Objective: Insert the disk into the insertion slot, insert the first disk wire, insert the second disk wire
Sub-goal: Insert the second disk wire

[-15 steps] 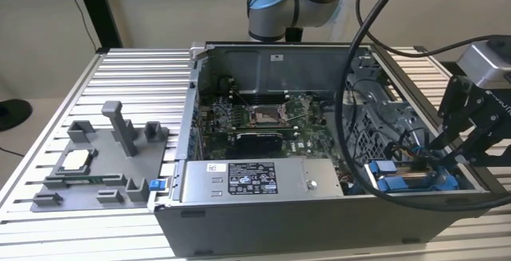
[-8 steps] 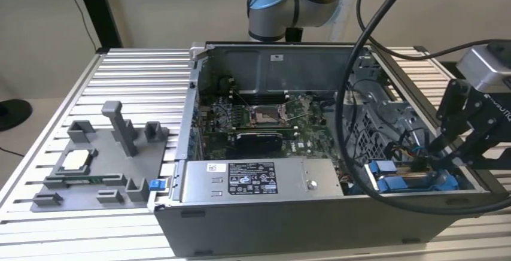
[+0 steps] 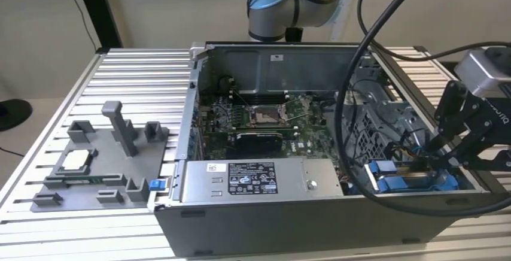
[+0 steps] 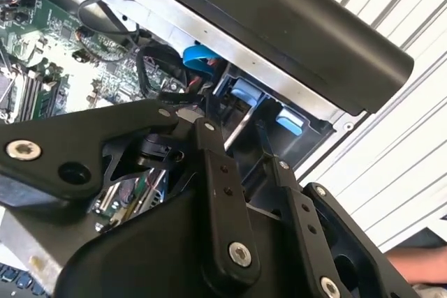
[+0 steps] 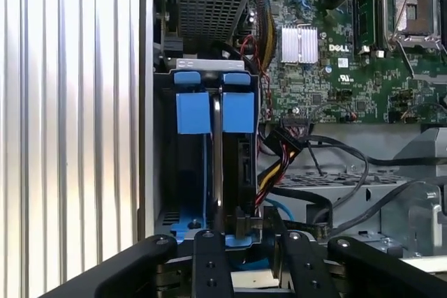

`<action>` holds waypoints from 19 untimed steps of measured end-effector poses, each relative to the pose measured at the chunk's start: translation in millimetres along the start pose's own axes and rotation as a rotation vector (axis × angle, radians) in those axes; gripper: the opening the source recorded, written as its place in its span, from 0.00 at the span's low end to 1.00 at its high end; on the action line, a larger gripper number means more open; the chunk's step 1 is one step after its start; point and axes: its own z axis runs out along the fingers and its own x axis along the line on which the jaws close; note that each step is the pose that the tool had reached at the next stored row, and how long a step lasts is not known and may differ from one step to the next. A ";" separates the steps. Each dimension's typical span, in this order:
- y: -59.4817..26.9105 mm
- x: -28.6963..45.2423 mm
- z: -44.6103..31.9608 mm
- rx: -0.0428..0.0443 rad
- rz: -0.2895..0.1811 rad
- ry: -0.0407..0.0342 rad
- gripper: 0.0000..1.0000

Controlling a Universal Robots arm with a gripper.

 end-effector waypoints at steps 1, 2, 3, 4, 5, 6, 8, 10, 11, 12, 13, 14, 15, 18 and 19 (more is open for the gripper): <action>-0.1 0.2 0.8 -0.0001 0.000 -0.0017 1.00; -0.2 0.2 1.2 0.0000 0.001 -0.0023 1.00; -0.2 0.2 1.2 0.0001 0.001 -0.0025 1.00; -0.2 0.2 1.2 0.0000 0.001 -0.0034 1.00; -0.2 0.2 1.3 -0.0001 0.001 -0.0043 0.00; -0.2 0.2 1.2 -0.0002 0.001 -0.0046 0.00; -0.1 0.1 0.3 -0.0009 0.001 -0.0049 0.00; 0.1 -0.2 -1.3 -0.0012 0.002 -0.0053 0.00; 0.3 -0.5 -3.3 -0.0013 0.002 -0.0054 0.00; 1.1 -1.7 -11.0 -0.0016 0.002 -0.0055 0.00; 1.6 -2.3 -15.4 -0.0017 0.002 -0.0057 0.00; 2.7 -2.6 -18.1 -0.0017 0.002 -0.0054 0.00; 5.0 -2.5 -18.9 -0.0018 0.002 -0.0055 0.00; 17.9 -0.2 -18.2 -0.0003 0.002 -0.0055 0.00; 22.3 0.8 -17.8 0.0005 0.001 -0.0056 0.00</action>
